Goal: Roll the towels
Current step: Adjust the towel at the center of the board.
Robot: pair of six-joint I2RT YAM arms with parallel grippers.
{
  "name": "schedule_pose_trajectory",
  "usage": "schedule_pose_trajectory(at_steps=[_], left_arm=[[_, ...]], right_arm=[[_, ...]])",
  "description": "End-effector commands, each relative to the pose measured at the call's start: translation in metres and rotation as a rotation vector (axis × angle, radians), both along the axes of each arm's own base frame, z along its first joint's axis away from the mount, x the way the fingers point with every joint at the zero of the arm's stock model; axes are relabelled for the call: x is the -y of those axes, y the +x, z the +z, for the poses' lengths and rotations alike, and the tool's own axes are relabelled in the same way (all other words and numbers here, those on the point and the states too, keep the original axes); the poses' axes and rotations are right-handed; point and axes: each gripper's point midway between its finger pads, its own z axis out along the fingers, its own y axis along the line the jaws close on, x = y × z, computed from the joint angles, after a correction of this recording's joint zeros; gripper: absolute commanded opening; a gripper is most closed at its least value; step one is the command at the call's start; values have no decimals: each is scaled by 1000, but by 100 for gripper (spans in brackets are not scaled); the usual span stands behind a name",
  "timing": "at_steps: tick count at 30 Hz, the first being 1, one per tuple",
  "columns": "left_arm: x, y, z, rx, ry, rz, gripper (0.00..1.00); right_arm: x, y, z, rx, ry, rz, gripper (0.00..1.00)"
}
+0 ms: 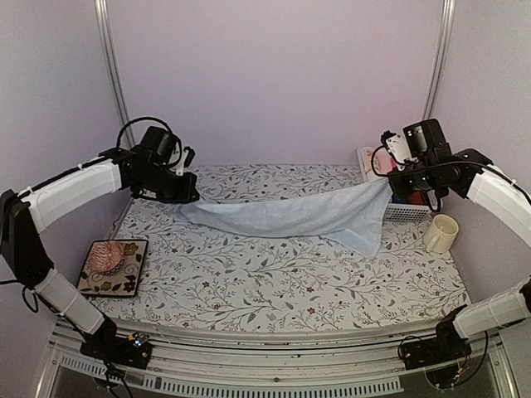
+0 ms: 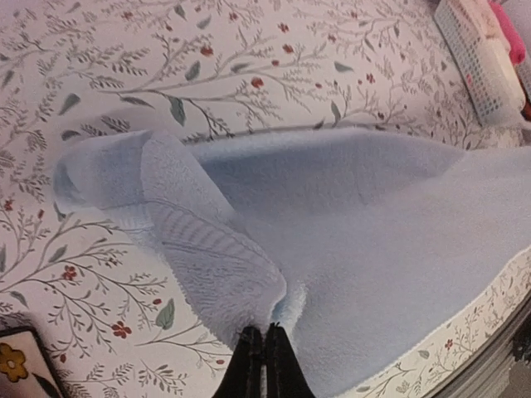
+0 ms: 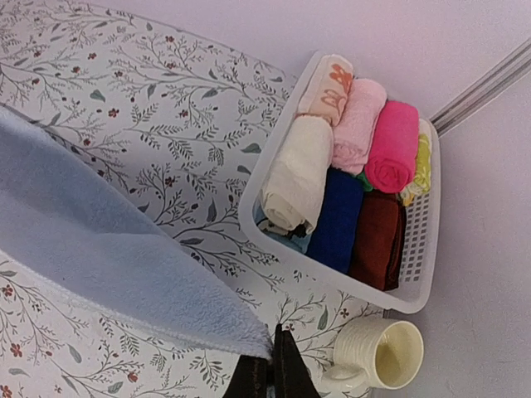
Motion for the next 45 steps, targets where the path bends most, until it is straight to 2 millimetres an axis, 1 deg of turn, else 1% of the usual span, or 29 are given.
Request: schedule_pose_trajectory(at_steps=[1,2,3,4,5,7,9,11,12,14,15,17,20,21,22,23,24,26,28,29,33,35,39,41,43,45], left_arm=[[58,-43,-58,-180,-30,-207,11],[67,-51,-62,-199,-30,-265,17],[72,-57,-65,-217,-32,-306,21],[74,-62,-66,-227,-37,-334,21],[74,-63,-64,-223,-35,-347,25],[71,-59,-53,-175,-23,-367,38],[62,-45,-39,-118,-13,-346,60],[53,-29,-26,-77,-27,-323,92],[50,-20,-22,-62,-31,-317,96],[47,-6,-21,-41,-16,-327,97],[49,3,-19,-24,1,-345,97],[55,15,-31,-32,36,-391,97],[79,28,-46,-95,61,-459,97],[88,31,-47,-88,97,-477,97],[99,31,-57,-88,158,-504,97],[105,34,-65,-87,208,-513,96],[115,30,-71,-90,246,-540,95],[126,23,-82,-116,267,-567,91],[131,12,-94,-145,306,-589,83],[133,4,-98,-153,332,-604,81],[136,-26,-117,-181,433,-655,79],[133,-34,-123,-191,487,-658,79],[119,-39,-129,-200,602,-624,76],[109,-40,-132,-203,672,-596,75],[97,-36,-134,-184,752,-556,73],[92,-31,-134,-160,787,-525,72]], right_arm=[[2,1,-27,-63,-6,-43,2],[2,3,-29,-65,-11,-47,2],[1,5,-31,-67,-18,-49,2],[1,8,-32,-68,-23,-52,2],[1,10,-34,-71,-28,-54,2],[-1,14,-35,-72,-26,-52,2],[-5,17,-36,-66,-19,-45,2],[-7,20,-38,-68,-16,-40,2],[-8,20,-40,-70,-13,-36,2],[-10,22,-43,-74,-11,-31,2],[-10,22,-44,-75,-14,-30,2],[-10,23,-46,-74,-17,-24,2],[-12,26,-46,-74,-17,-14,2],[-12,27,-46,-73,-16,-14,2],[-12,28,-45,-70,-15,-12,2],[-12,28,-44,-68,-11,-10,2],[-12,29,-44,-67,-8,-7,2],[-13,30,-43,-63,-2,-6,2],[-13,30,-44,-63,-1,-5,2],[-13,30,-45,-63,0,-6,2],[-14,31,-49,-69,6,1,3],[-16,31,-52,-76,10,6,2],[-20,30,-55,-87,26,24,2],[-22,29,-56,-88,34,31,2],[-23,29,-55,-86,41,37,2],[-25,28,-55,-86,51,45,2]])
